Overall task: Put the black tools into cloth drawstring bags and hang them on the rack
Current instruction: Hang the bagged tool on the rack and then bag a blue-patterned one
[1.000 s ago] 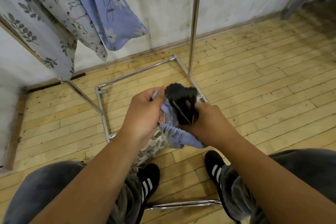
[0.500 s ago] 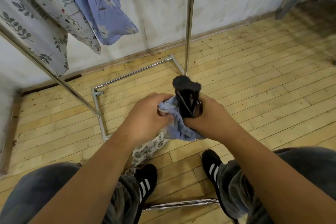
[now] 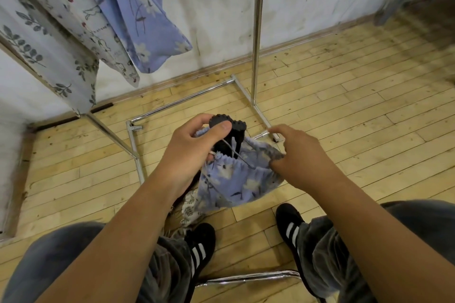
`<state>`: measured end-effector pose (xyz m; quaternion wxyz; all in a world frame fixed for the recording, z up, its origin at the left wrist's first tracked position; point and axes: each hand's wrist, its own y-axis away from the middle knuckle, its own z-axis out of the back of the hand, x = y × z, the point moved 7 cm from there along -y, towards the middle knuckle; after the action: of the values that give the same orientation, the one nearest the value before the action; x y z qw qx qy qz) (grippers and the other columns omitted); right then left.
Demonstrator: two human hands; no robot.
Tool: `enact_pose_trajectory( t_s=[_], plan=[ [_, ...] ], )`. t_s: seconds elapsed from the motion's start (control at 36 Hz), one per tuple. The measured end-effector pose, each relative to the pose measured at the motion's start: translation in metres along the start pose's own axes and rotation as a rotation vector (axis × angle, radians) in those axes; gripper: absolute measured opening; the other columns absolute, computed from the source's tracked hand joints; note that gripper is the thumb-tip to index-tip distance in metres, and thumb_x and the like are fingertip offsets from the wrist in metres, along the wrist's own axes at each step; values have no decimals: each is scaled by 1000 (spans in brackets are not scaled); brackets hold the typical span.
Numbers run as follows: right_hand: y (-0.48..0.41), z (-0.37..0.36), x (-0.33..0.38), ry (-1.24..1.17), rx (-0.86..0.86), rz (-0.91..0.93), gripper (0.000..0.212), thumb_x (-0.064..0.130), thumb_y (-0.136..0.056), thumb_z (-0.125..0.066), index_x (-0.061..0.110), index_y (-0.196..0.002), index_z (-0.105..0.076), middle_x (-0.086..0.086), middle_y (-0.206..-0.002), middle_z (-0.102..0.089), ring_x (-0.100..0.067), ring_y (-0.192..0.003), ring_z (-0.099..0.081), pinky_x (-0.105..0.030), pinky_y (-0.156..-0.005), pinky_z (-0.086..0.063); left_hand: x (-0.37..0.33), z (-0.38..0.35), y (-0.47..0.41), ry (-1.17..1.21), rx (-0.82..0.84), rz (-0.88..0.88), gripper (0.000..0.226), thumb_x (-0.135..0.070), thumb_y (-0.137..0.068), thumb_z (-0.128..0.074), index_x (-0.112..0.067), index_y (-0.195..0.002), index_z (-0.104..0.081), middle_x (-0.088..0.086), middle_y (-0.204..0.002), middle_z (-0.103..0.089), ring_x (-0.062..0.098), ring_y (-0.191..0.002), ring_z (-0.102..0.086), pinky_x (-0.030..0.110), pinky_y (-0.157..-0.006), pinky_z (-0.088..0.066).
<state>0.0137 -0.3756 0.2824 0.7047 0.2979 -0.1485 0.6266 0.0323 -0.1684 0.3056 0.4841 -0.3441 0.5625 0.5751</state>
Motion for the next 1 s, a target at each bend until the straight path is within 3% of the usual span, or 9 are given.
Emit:
enact_pose_trajectory(
  t_s=[0.17, 0.22, 0.39, 0.5, 0.64, 0.75, 0.83, 0.94, 1.0],
  plan=[
    [-11, 7, -11, 38, -136, -110, 10, 15, -95, -70, 14, -101, -78, -6, -96, -65, -4, -54, -47, -8, -42, -30, -4, -3, 3, -105, -11, -59, 21, -46, -84, -77, -38, -103, -75, -11, -97, -79, 17, -86, -75, 31, -73, -57],
    [-11, 17, -14, 22, -194, -138, 13, 21, -96, -72, 11, -101, -79, -12, -108, -63, -5, -54, -46, -8, -39, -28, -6, 0, 3, -96, -34, -61, 17, -44, -85, -77, -40, -101, -74, -14, -95, -79, 14, -86, -75, 29, -73, -57],
    [-3, 24, -17, -74, -177, -166, 27, 22, -100, -61, 10, -84, -78, -10, -72, -75, -29, -65, -73, -31, -49, -58, -5, 6, -1, -127, -54, -79, 14, -47, -87, -76, -59, -84, -70, -24, -88, -76, 5, -75, -73, 29, -76, -59],
    [0, 25, -10, -157, -187, -150, 29, 26, -97, -61, 7, -80, -77, -15, -75, -74, -33, -73, -72, -39, -63, -60, -7, 8, 0, -141, -57, -84, 7, -46, -88, -75, -48, -93, -70, -23, -81, -74, -2, -59, -65, 13, -62, -53],
    [5, 26, -3, -530, -144, -216, 23, 27, -86, -64, 14, -73, -78, -15, -85, -76, -39, -93, -71, -60, -83, -60, -11, 0, 1, -231, -4, -125, 13, -42, -90, -75, -43, -102, -71, -26, -74, -71, -4, -67, -69, 10, -58, -49],
    [8, 24, 14, -626, -81, -167, 23, 23, -90, -64, 9, -74, -74, -15, -89, -74, -33, -95, -69, -57, -89, -58, -8, -14, 4, -325, -5, -173, 17, -49, -84, -78, -48, -98, -70, -17, -86, -73, 10, -79, -71, 29, -67, -60],
    [11, 23, 24, -615, -97, -90, 28, 26, -94, -65, 3, -78, -66, -18, -87, -67, -19, -73, -61, -46, -74, -56, -3, -21, 4, -331, -4, -174, 24, -52, -83, -79, -45, -105, -70, -2, -94, -77, 20, -84, -75, 46, -75, -62],
    [14, 31, 33, -615, -158, -22, 32, 28, -93, -67, 10, -66, -68, 8, -73, -65, 0, -66, -57, -18, -65, -42, -2, -15, -4, -340, -68, -158, 16, -52, -85, -76, -48, -99, -70, 4, -92, -75, 21, -81, -73, 48, -72, -62],
    [16, 29, 39, -654, -112, 7, 33, 27, -95, -66, 7, -69, -68, 0, -63, -62, 0, -58, -52, -12, -60, -42, -2, -14, -7, -340, -56, -145, 14, -49, -87, -75, -44, -100, -73, -10, -90, -78, 10, -82, -75, 40, -75, -63]
  ],
)
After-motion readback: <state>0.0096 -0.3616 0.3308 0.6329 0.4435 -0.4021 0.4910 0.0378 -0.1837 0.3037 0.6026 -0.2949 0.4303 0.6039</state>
